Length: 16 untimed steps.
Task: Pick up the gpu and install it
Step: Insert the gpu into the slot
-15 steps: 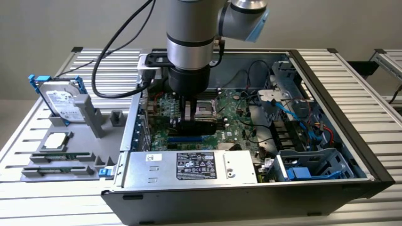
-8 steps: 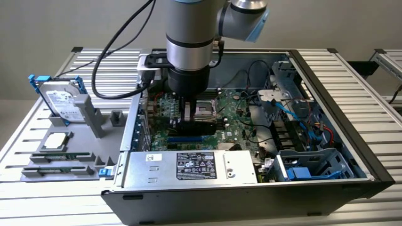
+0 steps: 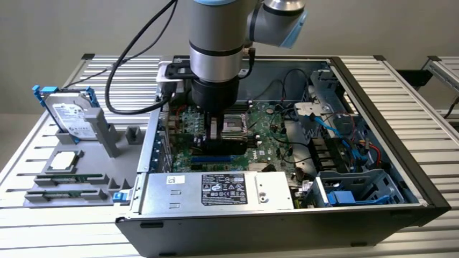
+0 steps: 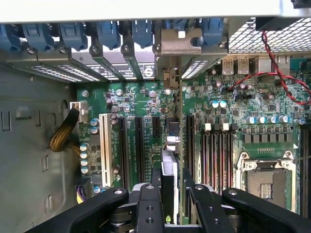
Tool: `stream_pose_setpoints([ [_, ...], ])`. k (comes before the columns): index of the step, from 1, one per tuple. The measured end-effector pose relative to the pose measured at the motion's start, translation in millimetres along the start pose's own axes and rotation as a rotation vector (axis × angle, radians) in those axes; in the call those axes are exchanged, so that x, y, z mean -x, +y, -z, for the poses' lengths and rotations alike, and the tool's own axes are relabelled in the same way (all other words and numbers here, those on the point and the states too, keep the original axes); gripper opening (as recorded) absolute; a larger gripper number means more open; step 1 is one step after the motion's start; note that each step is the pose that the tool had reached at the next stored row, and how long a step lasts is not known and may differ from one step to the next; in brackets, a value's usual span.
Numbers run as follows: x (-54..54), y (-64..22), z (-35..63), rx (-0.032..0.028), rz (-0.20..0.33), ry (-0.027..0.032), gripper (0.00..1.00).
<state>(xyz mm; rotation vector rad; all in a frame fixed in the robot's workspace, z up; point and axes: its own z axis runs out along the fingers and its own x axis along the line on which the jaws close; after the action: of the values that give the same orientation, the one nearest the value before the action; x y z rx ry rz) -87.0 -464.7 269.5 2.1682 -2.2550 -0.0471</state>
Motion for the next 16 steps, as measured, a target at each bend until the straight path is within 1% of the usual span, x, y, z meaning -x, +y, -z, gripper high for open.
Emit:
stream_pose_setpoints([
  [8,0.0,-0.1,-2.4,-0.0003,0.003,0.0001,0.27],
  [16,0.0,-0.1,-3.1,-0.0001,0.017,0.0006,0.27],
])
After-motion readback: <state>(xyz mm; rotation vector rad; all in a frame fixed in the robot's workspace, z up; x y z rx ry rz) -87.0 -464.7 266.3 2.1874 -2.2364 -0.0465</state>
